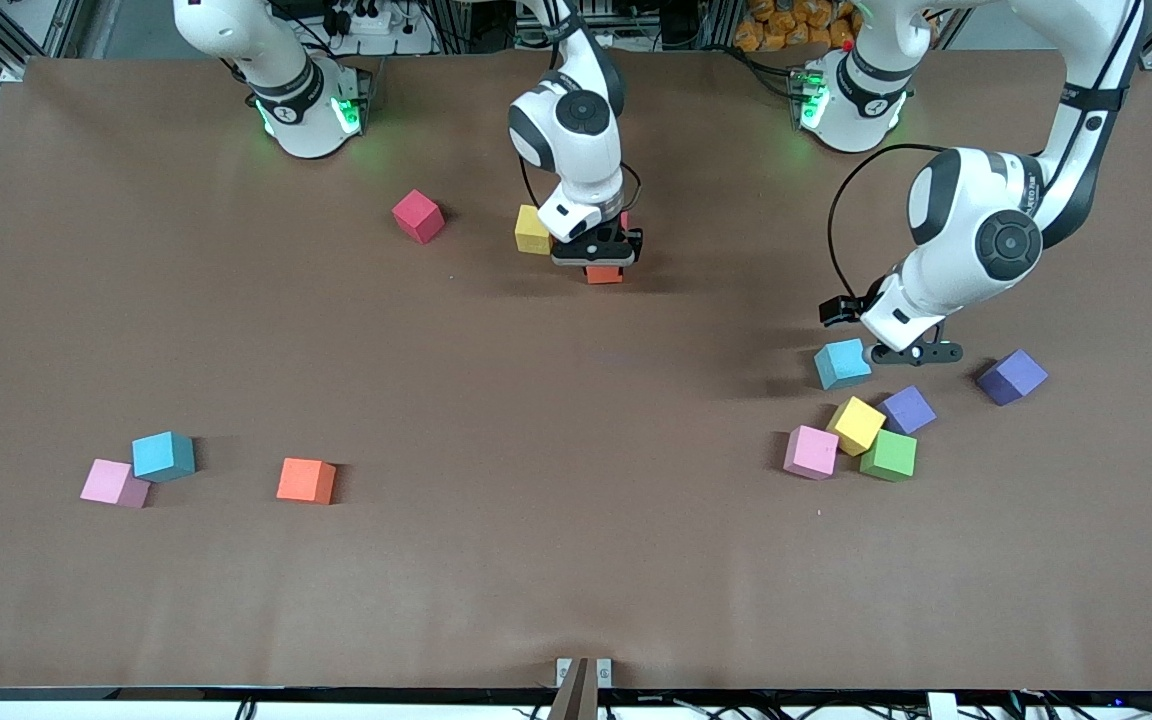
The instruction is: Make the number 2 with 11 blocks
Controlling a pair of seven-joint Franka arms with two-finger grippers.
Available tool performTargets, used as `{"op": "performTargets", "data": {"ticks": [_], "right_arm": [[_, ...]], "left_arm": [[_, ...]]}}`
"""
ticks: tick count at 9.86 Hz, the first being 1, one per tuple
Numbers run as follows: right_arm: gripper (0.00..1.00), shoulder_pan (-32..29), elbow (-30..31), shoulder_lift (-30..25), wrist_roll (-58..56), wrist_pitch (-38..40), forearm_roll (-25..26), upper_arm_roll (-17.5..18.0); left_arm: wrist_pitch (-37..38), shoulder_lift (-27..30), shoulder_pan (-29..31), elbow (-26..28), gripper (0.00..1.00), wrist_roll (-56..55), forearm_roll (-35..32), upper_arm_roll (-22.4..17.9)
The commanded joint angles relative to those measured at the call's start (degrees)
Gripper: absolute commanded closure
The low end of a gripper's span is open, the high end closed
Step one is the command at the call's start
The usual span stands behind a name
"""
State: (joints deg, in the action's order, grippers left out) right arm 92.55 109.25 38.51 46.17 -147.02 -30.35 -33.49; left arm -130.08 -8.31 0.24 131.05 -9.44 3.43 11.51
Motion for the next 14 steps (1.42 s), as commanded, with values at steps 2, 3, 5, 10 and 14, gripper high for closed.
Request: {"op": "performTargets", "data": {"ticks": [2, 3, 5, 10, 14], "right_arm": [[0.94, 0.88, 0.44, 0.51, 1.12, -0.55, -0.59, -0.18], [0.94, 0.88, 0.44, 0.51, 1.21, -0.55, -0.59, 0.17], [0.94, 0.88, 0.44, 0.51, 1.21, -0.55, -0.59, 0.35], [0.78, 0.26, 0.27, 0.6, 2.44, -0.55, -0.77, 0.88], [0.0, -0.35, -0.26, 0.6, 4.9, -0.46, -1.21, 0.88]], "left_arm": [[-0.62, -5.83, -0.07, -4.56, 0.0, 0.12, -3.51, -1.31], [-0.62, -7.24, 0.02, -5.97, 0.0, 0.21, -3.51, -1.31], [-0.62, -9.7, 0.02, -8.52, 0.0, -1.19, -2.82, -1.4], [-3.43, -14.63, -0.15, -9.24, 0.0, -6.29, -2.02, -1.67], [-3.08, -13.84, -0.07, -9.41, 0.0, -6.03, -2.02, -1.67]]}}
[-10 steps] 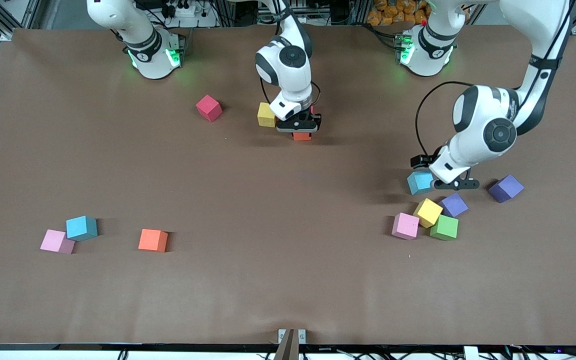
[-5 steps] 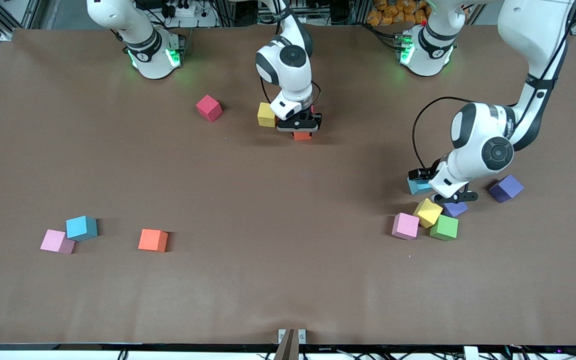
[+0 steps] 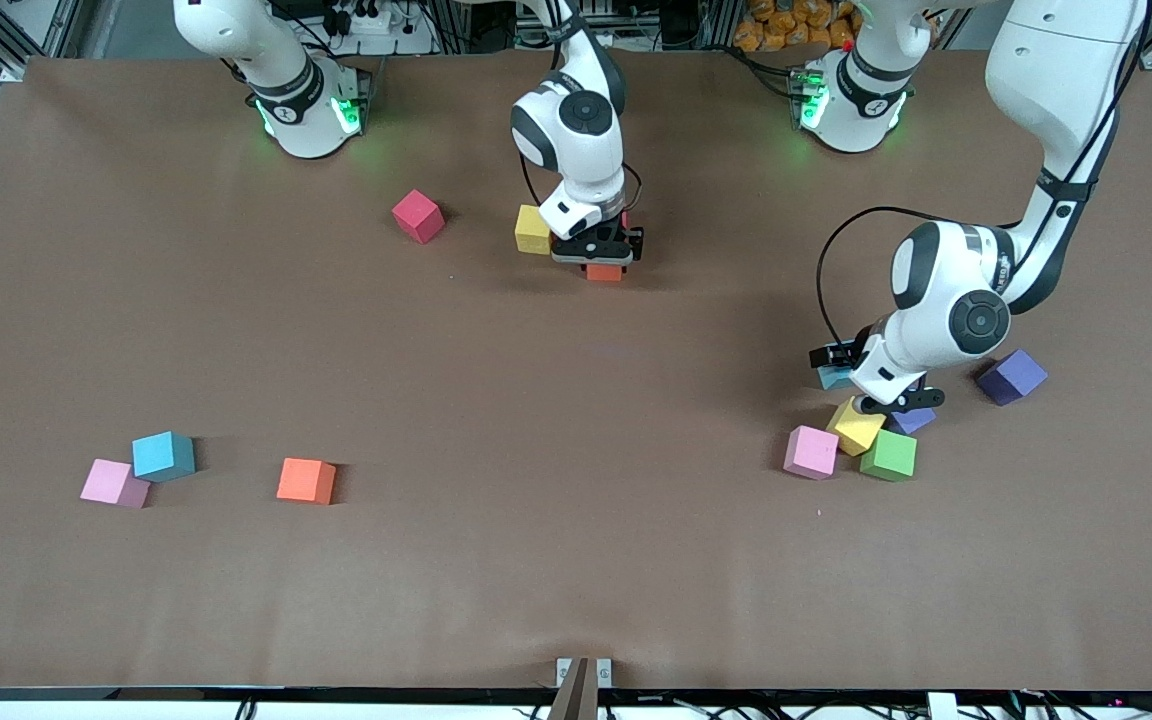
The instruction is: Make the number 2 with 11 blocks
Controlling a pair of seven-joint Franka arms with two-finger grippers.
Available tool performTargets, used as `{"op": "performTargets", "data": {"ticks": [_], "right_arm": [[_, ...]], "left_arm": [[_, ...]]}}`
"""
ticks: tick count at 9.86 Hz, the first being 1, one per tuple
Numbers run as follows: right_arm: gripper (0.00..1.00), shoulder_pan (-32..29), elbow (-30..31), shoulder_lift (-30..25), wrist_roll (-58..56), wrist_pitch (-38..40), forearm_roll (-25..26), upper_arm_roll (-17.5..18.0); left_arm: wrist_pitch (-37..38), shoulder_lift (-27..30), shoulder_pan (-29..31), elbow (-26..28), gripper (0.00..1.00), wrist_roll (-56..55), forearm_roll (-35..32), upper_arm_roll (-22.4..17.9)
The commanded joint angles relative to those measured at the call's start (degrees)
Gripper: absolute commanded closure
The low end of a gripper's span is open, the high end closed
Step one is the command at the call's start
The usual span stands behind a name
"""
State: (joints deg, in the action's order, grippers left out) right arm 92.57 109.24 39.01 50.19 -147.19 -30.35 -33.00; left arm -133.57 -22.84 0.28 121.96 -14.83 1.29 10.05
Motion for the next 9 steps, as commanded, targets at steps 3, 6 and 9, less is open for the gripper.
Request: {"op": "performTargets", "data": {"ticks": [3, 6, 9], "right_arm": [[0.0, -2.21, -1.3, -0.51, -0.26, 0.58, -0.68, 0.3], [0.0, -5.37, -2.0, -3.75, -6.66, 5.49, -0.41, 0.04], [0.0, -13.78, -2.1, -7.97, -22.87, 10.23, 0.63, -0.31]], "left_arm": [[0.42, 0.87, -0.11, -0.23, 0.3, -0.55, 0.12, -0.21], [0.59, 1.66, -0.11, -0.41, 0.78, -0.55, 0.12, -0.21], [4.18, 3.06, -1.42, -2.76, 1.0, -0.64, 0.12, 0.41]]}}
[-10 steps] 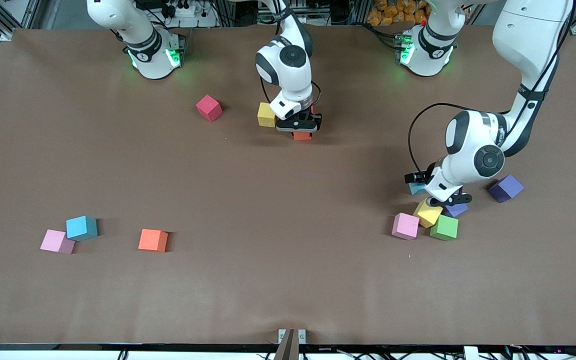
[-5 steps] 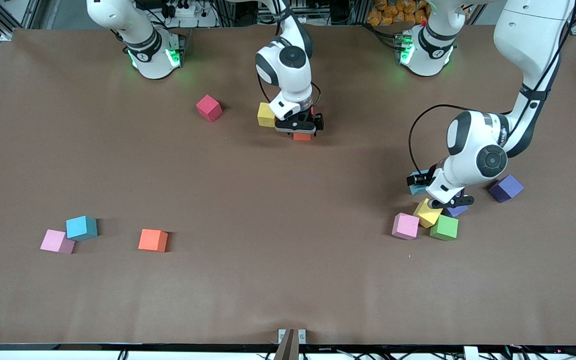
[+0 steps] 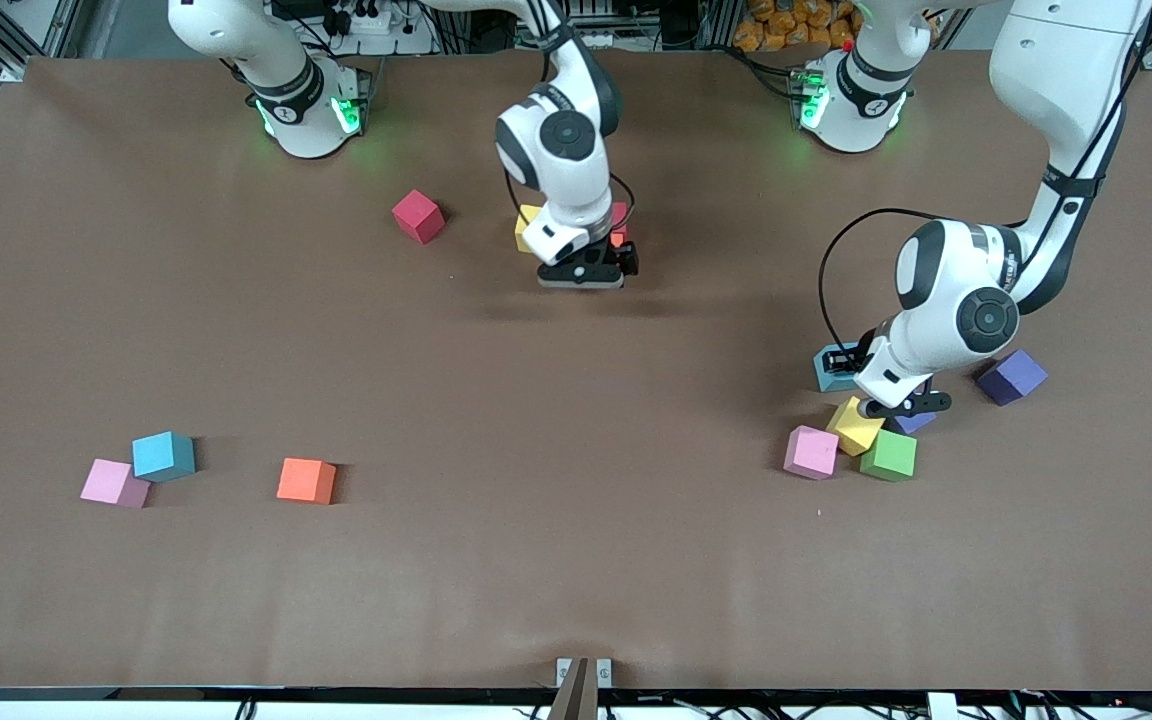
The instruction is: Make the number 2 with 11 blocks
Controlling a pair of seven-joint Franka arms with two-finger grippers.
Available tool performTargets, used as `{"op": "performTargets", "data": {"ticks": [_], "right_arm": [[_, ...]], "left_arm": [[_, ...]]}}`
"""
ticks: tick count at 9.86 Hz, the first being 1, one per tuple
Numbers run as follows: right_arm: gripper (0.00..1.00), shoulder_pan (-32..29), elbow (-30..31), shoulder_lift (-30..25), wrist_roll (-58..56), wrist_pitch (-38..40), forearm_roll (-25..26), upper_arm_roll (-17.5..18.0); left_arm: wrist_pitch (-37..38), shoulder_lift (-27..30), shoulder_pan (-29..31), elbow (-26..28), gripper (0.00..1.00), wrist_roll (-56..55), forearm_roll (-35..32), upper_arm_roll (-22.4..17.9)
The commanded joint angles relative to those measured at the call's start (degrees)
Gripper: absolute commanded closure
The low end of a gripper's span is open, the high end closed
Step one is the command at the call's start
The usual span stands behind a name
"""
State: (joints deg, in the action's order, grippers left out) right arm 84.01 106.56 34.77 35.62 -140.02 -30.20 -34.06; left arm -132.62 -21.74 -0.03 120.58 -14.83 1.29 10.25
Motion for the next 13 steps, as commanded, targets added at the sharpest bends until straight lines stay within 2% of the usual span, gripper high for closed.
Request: {"op": "performTargets", "data": {"ticks": [1, 5, 8, 10, 13], "right_arm": [[0.0, -8.82, 0.41, -5.22, -16.29, 5.18, 0.92, 0.66], [0.0, -18.77, -1.87, -7.44, -45.12, 11.96, 2.42, -2.5], [0.0, -26.59, -2.23, -7.26, -69.54, 12.14, 2.42, -2.68], [0.0, -30.64, -2.23, -6.91, -83.45, 12.14, 2.33, -2.59], [0.0, -36.34, -4.15, -4.46, -100.59, 11.35, 2.16, -2.33]], "left_arm": [[6.46, 1.96, -3.29, -4.27, 1.0, -0.64, 0.2, 0.21], [9.31, 1.7, -12.95, -10.26, 1.0, -8.34, 0.56, 0.39], [9.31, 0.12, -23.5, -14.3, 1.0, -21.96, 0.47, -0.22], [9.31, -1.37, -27.37, -16.16, 1.0, -26.11, 1.51, -0.05], [9.31, -3.83, -30.29, -16.95, 1.0, -26.04, 1.52, 0.48]]}}
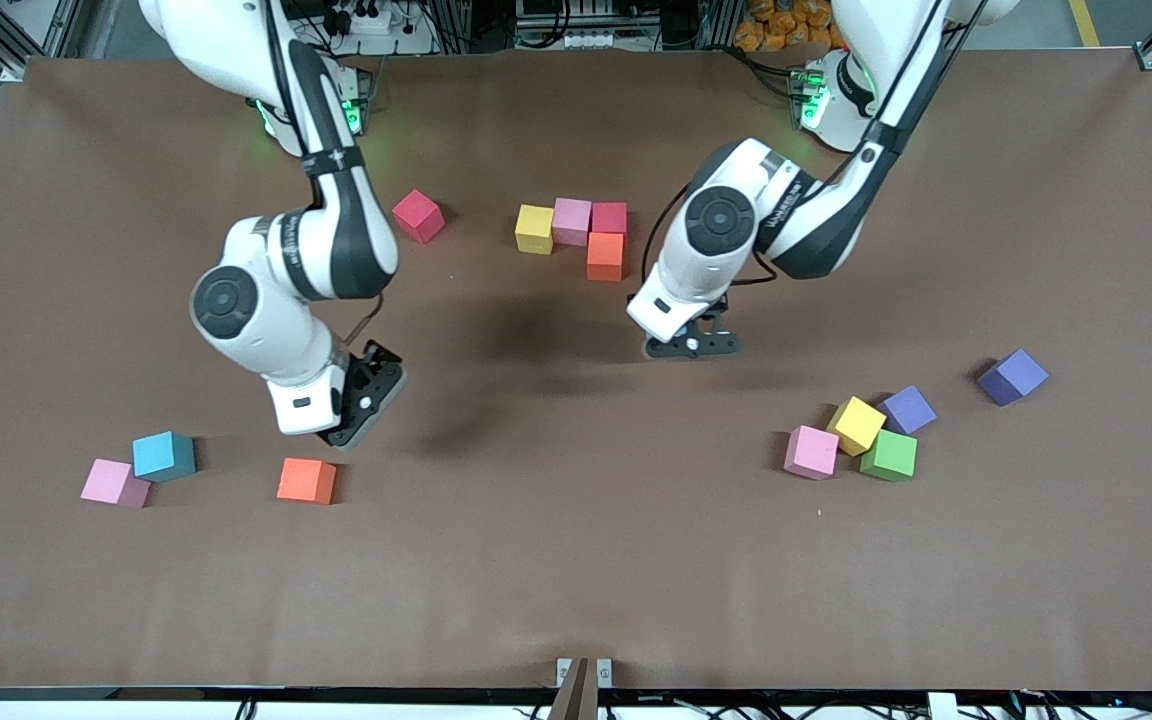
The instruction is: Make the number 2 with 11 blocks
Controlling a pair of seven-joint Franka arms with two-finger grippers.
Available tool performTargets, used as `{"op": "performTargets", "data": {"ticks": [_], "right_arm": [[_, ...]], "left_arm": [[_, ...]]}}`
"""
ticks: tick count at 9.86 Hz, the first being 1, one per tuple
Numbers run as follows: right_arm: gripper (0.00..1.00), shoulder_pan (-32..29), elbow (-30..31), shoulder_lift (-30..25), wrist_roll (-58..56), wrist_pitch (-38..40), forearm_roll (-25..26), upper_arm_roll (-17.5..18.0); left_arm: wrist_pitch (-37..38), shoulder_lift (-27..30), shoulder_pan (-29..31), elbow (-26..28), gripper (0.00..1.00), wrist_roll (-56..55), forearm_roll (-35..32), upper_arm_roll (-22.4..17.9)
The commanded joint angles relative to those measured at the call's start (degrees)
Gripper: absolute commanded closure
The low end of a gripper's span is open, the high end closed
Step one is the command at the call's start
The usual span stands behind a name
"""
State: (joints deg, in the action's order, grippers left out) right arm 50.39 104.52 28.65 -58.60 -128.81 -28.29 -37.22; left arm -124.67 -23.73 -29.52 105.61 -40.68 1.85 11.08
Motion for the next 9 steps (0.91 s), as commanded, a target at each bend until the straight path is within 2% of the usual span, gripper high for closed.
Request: {"op": "performTargets", "data": {"ticks": [1, 5, 6, 8, 9], "right_arm": [[0.0, -5.28, -4.04, 3.67, -12.36, 0.22, -0.18, 0.92], [0.0, -11.0, -12.22, 11.06, -26.29, 0.31, -0.62, 1.18], [0.0, -12.93, -13.8, 12.47, -28.4, 0.31, -0.71, 3.27], [0.0, -23.09, -19.4, 16.58, -33.31, 0.22, -0.45, 12.12], [0.0, -26.1, -21.36, 18.44, -34.56, 0.31, -0.53, 14.69]], "left_arm": [[1.27, -2.98, -2.02, -2.51, 1.0, -0.36, 1.05, 0.08], [1.27, -7.73, -6.77, -9.1, 1.0, -3.17, 1.49, 0.09], [1.27, -8.69, -7.13, -9.81, 1.0, -3.09, 1.49, 0.08], [1.27, -10.63, -8.61, -10.25, 1.0, -3.26, 1.06, 0.0], [1.27, -10.9, -8.62, -10.25, 1.0, -2.92, 0.88, 0.0]]}}
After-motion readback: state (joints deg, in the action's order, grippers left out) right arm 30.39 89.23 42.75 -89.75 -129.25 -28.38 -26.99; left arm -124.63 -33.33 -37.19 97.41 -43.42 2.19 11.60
